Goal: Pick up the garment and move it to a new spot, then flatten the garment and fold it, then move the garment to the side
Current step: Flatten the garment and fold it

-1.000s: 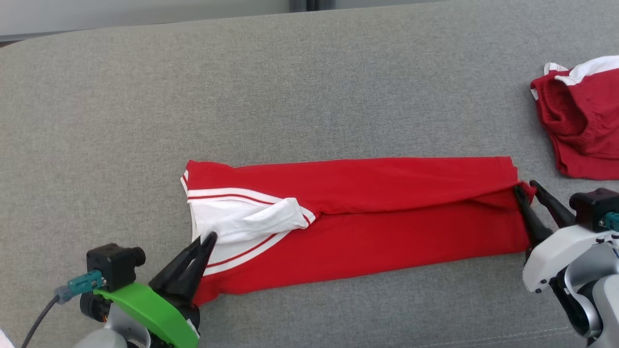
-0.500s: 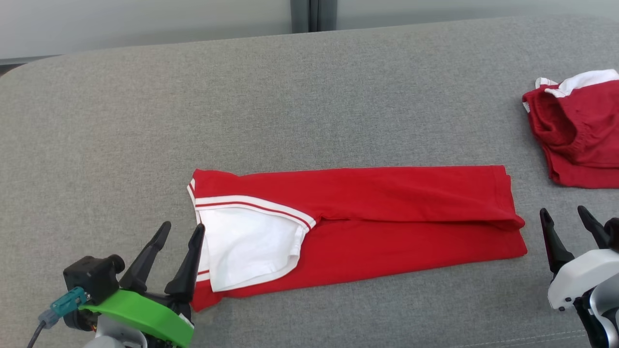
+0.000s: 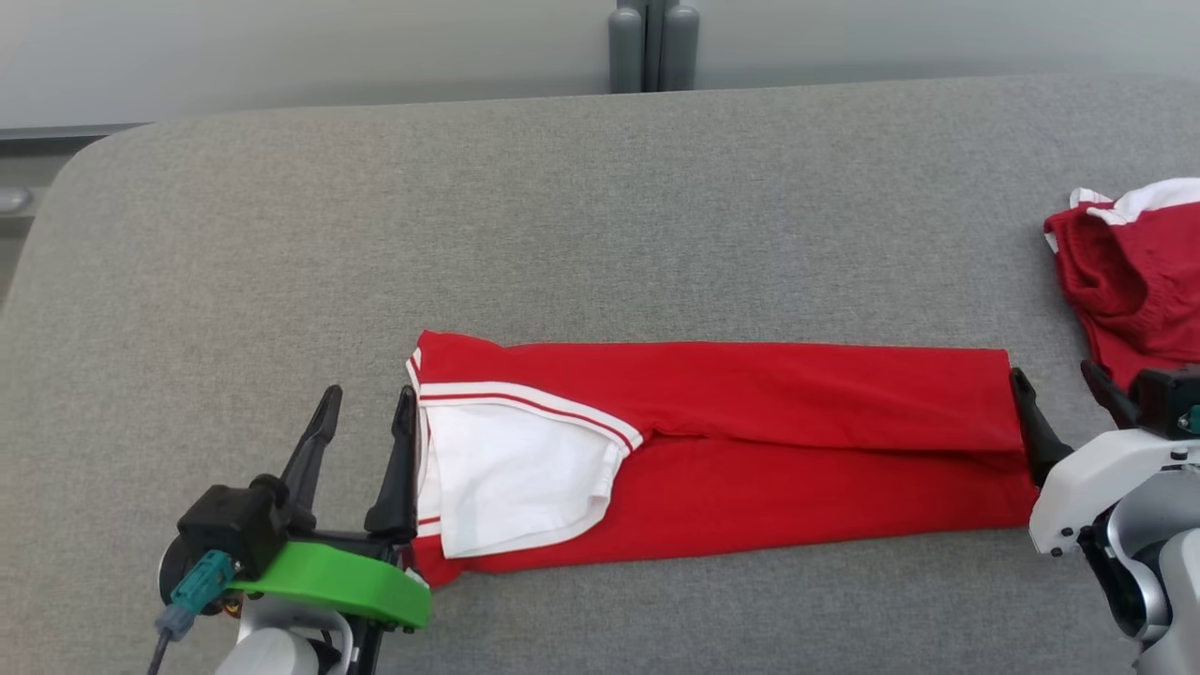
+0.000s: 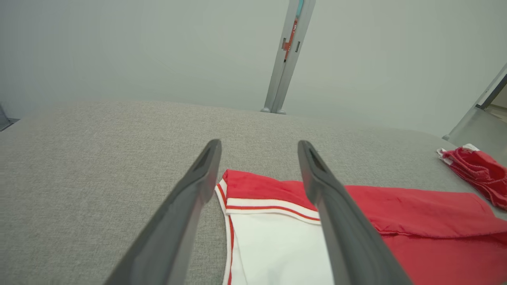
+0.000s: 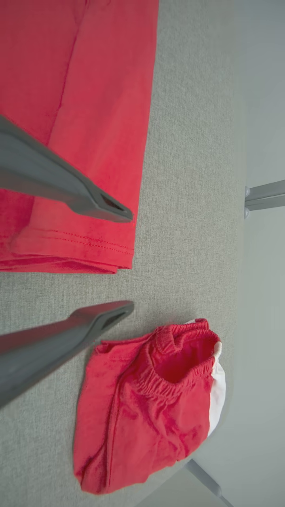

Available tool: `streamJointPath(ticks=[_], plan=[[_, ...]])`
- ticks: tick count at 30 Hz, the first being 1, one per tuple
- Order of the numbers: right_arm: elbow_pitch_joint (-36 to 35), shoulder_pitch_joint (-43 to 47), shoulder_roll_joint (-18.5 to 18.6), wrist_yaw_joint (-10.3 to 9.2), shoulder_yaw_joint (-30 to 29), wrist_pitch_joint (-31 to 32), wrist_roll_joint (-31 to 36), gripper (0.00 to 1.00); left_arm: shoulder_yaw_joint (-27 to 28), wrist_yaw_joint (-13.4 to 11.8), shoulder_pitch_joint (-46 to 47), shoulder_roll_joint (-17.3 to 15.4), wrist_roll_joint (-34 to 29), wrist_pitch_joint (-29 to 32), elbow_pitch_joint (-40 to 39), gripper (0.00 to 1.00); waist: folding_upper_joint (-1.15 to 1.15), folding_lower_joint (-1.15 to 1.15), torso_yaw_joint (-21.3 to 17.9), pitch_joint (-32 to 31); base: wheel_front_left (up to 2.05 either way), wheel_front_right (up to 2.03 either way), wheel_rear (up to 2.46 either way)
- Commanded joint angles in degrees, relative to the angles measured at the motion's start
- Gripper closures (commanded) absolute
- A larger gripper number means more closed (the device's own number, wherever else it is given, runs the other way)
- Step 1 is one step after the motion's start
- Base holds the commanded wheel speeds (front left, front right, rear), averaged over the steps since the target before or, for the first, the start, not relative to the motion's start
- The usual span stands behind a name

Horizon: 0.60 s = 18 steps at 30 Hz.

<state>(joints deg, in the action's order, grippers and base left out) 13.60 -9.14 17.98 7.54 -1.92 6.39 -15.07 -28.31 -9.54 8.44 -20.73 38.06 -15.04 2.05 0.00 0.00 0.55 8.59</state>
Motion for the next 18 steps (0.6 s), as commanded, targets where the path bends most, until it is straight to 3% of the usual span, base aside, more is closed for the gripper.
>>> streamJointPath(ticks=[1, 7, 18], plan=[[0.95, -0.54, -0.01, -0.12, 0.08, 0.69, -0.54, 0.00, 0.67, 0.68, -1.01, 1.34, -1.02, -0.14, 0.55, 0.00, 0.00, 0.00, 1.24, -0.60, 0.00, 0.00, 0.00], [3.99, 1.11, -0.12, -0.12, -0.27, 3.09, -1.22, 0.00, 3.62, 2.76, -0.18, 6.16, -3.97, -0.15, 2.81, 0.00, 0.00, 0.00, 3.24, -1.02, 0.00, 0.00, 0.00], [12.04, 0.56, -1.23, -0.12, -1.46, 5.86, 0.15, 0.00, 8.19, 6.07, -0.05, 9.85, -7.98, -0.15, 6.34, 0.00, 0.00, 0.00, 4.09, 0.12, 0.00, 0.00, 0.00]])
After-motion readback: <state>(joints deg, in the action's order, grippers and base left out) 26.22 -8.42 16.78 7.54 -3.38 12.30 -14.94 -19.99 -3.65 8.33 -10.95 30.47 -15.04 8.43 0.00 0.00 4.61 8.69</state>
